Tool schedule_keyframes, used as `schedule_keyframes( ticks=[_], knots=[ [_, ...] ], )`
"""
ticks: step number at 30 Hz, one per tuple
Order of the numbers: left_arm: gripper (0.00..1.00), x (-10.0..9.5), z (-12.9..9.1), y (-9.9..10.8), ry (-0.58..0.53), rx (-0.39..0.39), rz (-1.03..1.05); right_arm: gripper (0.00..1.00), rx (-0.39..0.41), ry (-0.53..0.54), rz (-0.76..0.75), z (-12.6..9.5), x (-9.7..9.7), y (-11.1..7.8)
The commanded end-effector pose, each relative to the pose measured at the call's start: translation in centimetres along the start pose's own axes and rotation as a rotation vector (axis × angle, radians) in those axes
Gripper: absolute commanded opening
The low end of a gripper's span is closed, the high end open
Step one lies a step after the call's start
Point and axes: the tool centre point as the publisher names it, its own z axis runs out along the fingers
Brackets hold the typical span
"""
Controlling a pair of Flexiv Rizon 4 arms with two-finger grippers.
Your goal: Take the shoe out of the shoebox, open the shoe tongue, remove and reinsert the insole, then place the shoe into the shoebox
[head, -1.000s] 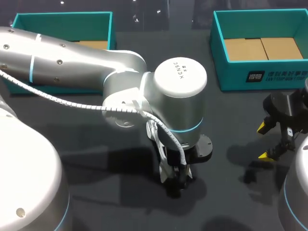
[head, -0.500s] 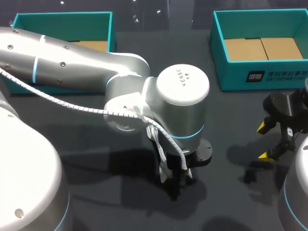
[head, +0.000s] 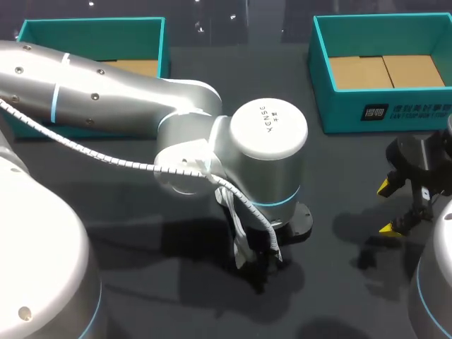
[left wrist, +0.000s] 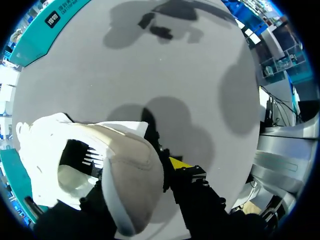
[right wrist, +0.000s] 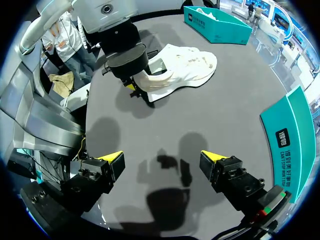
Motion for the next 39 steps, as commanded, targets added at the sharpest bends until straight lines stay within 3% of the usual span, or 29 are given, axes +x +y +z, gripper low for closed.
schedule_keyframes(
  ticks=[1,8,14,31,39],
  knots=[
    [0.00,-0.1,-0.2,0.1,-0.004,-0.001,-0.002,1.00,0.001,-0.002,0.000,0.0,0.1,0.0],
    [0.00,-0.6,-1.5,0.6,-0.002,-0.005,0.030,1.00,0.001,-0.002,0.000,0.0,0.1,0.0],
    [0.00,-2.1,-4.6,1.1,0.013,-0.003,0.101,1.00,0.001,-0.002,0.000,0.0,0.1,0.0],
    [0.00,-9.4,-18.6,4.0,0.061,0.008,0.208,1.00,0.001,-0.002,0.000,0.0,0.1,0.0],
    [0.00,-14.6,-22.0,6.0,0.078,0.018,0.098,1.00,0.001,-0.002,0.000,0.0,0.1,0.0]
  ],
)
